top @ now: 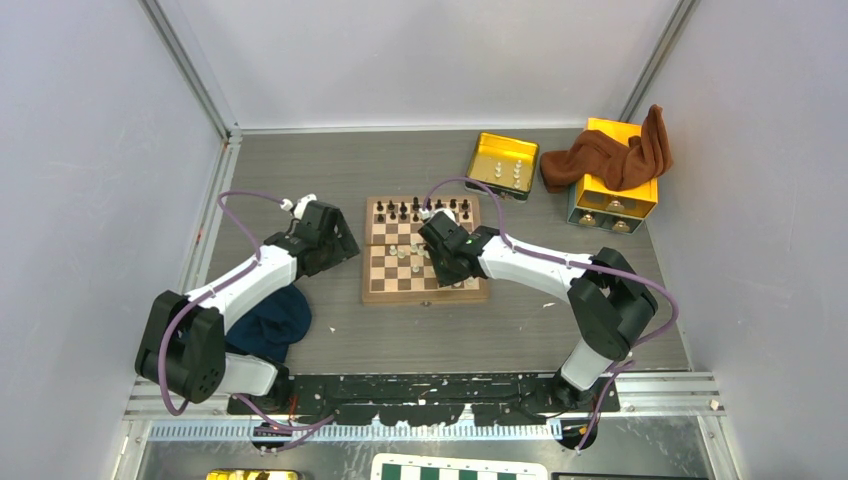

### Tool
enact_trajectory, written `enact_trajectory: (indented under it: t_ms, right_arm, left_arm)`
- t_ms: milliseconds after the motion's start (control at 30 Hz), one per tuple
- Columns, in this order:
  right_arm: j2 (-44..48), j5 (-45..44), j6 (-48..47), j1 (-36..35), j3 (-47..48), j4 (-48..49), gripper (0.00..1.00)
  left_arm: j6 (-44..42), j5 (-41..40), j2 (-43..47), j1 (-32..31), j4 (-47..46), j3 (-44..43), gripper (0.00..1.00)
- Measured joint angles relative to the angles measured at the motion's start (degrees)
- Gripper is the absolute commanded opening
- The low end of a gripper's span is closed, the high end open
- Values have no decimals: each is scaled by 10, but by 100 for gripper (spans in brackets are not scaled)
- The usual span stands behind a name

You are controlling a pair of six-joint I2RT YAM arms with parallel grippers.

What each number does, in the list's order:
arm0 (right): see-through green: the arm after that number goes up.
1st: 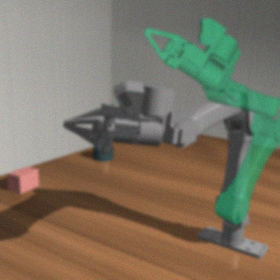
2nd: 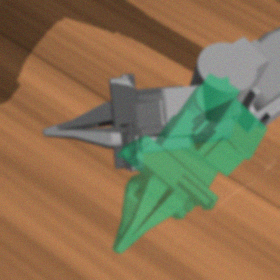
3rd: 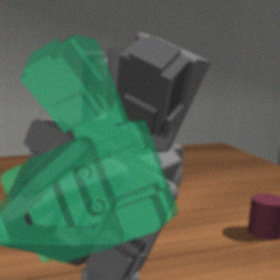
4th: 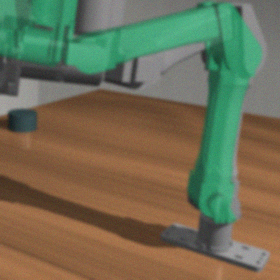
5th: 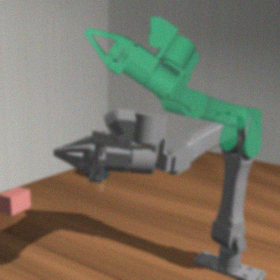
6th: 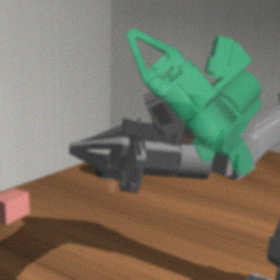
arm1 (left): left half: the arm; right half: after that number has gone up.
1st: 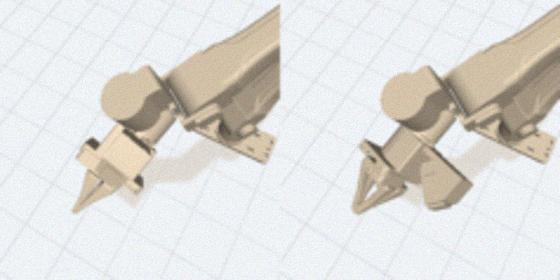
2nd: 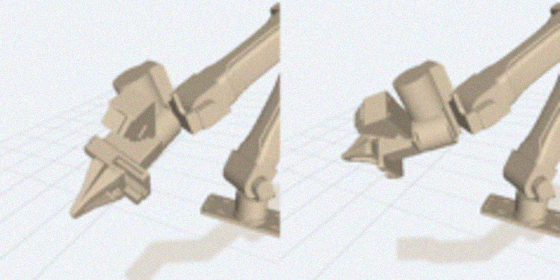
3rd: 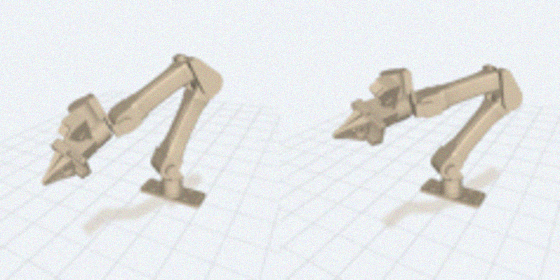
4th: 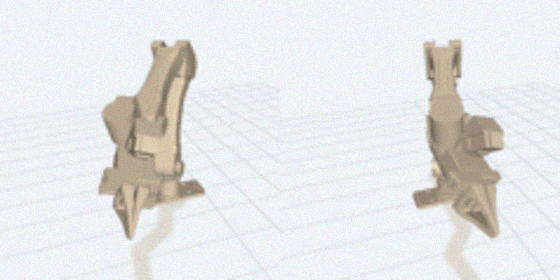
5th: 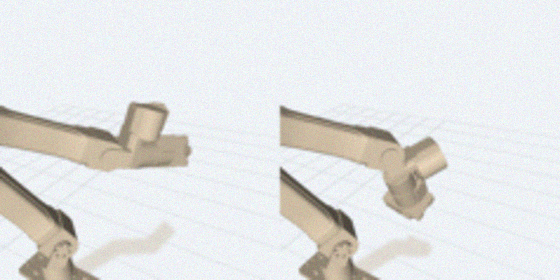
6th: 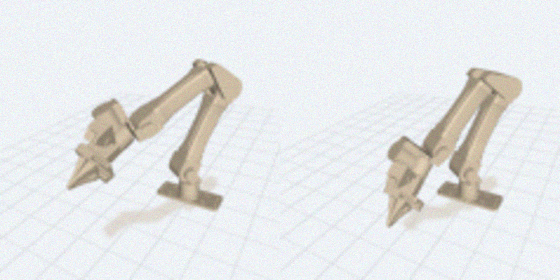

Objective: Set up the chess pieces on the board
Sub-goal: Place the chess piece on the chessboard.

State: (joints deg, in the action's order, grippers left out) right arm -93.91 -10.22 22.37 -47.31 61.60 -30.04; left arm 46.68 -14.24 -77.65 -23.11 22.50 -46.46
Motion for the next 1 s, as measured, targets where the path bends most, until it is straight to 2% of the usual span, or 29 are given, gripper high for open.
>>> enact_trajectory:
  t_ms: [1000]
  right_arm:
    - [0, 0, -13, -2, 38, -20, 28]
  left_arm:
    - [0, 4, -8, 0, 0, 0, 80]
